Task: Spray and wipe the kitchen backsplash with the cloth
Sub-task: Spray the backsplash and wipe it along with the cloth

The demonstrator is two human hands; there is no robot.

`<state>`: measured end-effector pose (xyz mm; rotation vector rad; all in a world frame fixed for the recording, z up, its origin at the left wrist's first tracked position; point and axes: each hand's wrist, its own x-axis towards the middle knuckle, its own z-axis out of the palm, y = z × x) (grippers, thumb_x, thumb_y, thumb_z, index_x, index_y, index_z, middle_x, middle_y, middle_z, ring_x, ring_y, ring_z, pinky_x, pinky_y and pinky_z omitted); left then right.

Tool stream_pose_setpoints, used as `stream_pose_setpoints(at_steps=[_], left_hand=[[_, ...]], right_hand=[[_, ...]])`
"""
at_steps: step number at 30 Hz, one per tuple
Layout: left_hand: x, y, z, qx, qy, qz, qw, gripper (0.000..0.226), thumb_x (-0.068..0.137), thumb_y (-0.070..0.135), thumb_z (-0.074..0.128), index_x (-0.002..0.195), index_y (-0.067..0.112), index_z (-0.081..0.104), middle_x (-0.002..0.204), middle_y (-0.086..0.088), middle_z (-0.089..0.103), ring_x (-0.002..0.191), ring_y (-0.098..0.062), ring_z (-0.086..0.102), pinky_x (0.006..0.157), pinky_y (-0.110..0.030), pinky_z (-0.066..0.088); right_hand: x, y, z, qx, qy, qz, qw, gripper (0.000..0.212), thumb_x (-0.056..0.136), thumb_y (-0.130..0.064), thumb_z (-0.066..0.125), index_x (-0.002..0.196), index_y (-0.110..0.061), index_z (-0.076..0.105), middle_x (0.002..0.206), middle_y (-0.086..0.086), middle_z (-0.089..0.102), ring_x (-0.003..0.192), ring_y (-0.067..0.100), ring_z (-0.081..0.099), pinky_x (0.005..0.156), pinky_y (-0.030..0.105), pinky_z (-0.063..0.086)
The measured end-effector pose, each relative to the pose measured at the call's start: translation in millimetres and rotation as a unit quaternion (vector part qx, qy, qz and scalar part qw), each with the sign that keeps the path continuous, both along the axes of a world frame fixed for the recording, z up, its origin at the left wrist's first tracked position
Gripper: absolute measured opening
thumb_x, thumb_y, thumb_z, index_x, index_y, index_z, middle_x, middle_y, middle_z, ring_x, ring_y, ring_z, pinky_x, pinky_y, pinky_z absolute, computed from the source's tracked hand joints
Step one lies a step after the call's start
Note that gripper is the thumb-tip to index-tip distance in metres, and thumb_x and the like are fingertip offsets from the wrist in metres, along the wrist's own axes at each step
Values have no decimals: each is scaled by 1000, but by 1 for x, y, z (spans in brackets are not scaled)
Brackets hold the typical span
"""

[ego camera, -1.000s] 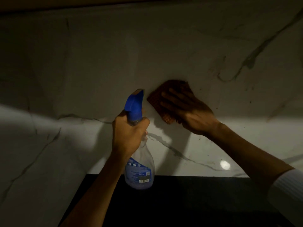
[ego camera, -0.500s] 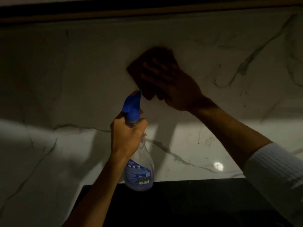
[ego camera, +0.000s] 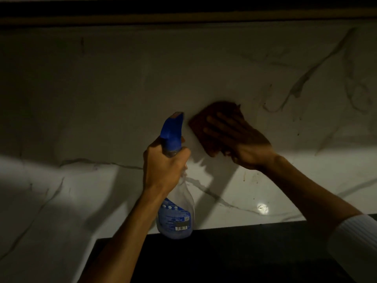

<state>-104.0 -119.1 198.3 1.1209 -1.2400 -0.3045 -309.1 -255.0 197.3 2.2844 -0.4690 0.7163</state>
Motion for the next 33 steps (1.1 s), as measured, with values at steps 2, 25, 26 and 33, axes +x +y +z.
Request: stream_pose_setpoints(at_steps=[2, 25, 26, 33], left_hand=[[-2, -5, 1, 18, 3, -1, 1000, 4, 65, 14, 62, 62, 12, 60, 43, 3, 56, 38, -10, 56, 41, -29, 52], [-61, -38, -8, 37, -19, -21, 999, 9, 65, 14, 62, 58, 11, 58, 48, -12, 56, 40, -28, 56, 42, -39, 53], [-61, -39, -7, 33, -19, -20, 999, 13, 66, 13, 62, 56, 6, 56, 49, -17, 55, 42, -32, 55, 43, -42, 53], [-78, -40, 2, 24, 11, -46, 999, 6, 67, 13, 63, 71, 17, 62, 44, -3, 56, 40, -22, 56, 42, -38, 53]], right_hand=[[-20, -6, 9, -5, -21, -10, 1000, 50, 98, -26, 40, 144, -9, 37, 152, 15, 31, 143, 36, 21, 116, 55, 20], [-106, -28, -20, -9, -64, -42, 997, 54, 96, -36, 40, 144, -13, 38, 153, 12, 30, 144, 31, 20, 118, 49, 18], [-109, -31, -2, -25, -111, -45, 992, 50, 98, -33, 39, 143, -10, 39, 152, 15, 31, 143, 34, 22, 116, 51, 22], [-74, -26, 49, -26, -125, -36, 991, 51, 97, -25, 48, 142, -6, 38, 150, 19, 30, 141, 41, 21, 114, 56, 21]])
